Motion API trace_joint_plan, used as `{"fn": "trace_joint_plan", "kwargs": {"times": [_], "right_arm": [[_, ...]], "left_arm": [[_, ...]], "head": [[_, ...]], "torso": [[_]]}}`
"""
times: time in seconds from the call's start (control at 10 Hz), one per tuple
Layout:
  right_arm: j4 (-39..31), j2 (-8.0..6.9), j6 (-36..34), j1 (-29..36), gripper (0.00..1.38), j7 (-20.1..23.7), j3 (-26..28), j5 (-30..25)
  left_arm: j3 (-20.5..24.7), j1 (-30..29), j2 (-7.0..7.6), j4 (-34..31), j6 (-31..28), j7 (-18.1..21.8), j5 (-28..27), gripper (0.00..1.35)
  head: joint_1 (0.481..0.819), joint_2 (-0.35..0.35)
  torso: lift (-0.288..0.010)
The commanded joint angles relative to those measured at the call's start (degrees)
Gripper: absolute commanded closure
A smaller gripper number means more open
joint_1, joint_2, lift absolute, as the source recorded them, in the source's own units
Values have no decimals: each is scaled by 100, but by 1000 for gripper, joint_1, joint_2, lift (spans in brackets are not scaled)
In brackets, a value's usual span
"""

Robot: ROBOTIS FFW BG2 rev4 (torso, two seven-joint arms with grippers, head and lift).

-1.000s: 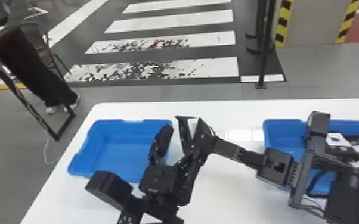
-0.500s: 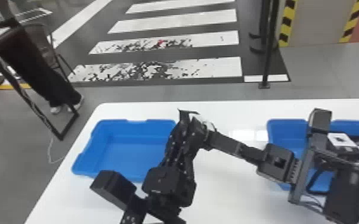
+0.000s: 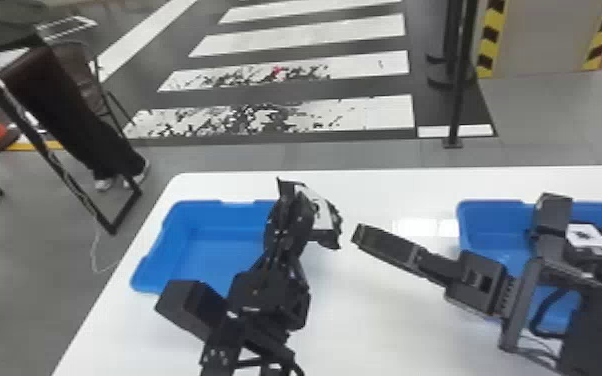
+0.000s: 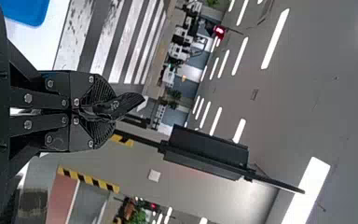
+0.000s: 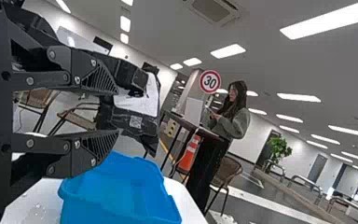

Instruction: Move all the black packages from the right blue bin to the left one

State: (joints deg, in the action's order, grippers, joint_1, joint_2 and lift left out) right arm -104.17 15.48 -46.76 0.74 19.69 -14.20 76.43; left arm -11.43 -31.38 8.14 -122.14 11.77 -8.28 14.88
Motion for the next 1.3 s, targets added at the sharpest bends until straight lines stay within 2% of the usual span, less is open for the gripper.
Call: {"fn": "trace_joint_plan", "kwargs": {"times": [0.0,0.1,0.3,0.4,0.5,0.6,0.7,0.8,0.9,1.0,1.1,1.2], "right_arm": [[4,17,8,108,90,9,49,-67],[4,17,8,122,102,9,95,-113],[-95,17,8,165,133,18,266,-364],[-193,17,8,221,130,18,415,-650],[-320,-1,50,249,121,9,666,-1278],[-446,-27,190,277,108,0,1009,-2170],[-559,-53,148,277,108,-105,1386,-3164],[-727,-53,-49,319,108,-255,1740,-3895],[-1290,-106,-428,530,108,-642,2037,-4649],[-1965,-194,-667,826,108,-1178,2231,-5289],[-2077,-282,-667,1008,110,-1520,2403,-5346],[-2049,-308,-667,1065,113,-1802,2449,-5414]], "left_arm": [[537,438,-146,872,32,-51,-859,1213],[994,761,-234,1449,89,-86,-1716,1213],[1520,1282,-287,2152,89,-244,-2859,1213],[1566,1380,-287,2222,-249,-349,-2859,1102],[1634,1296,-304,2208,-122,-349,-2573,432],[1726,1197,-366,2194,412,-349,-2447,4],[1623,1071,-366,1997,581,-341,-2162,81],[1440,930,-322,1730,595,-332,-1876,125],[1314,719,-296,1393,581,-297,-1648,117],[1257,494,-296,1111,581,-270,-1499,117],[1200,213,-304,830,581,-262,-1328,117],[1074,58,-304,676,581,-235,-1202,124]], "head": [[695,275],[695,295],[695,350],[695,350],[695,350],[695,350],[695,349],[695,292],[695,216],[695,180],[695,96],[695,33]], "torso": [[-132],[-132],[-132],[-132],[-132],[-132],[-132],[-132],[-132],[-132],[-132],[-132]]}}
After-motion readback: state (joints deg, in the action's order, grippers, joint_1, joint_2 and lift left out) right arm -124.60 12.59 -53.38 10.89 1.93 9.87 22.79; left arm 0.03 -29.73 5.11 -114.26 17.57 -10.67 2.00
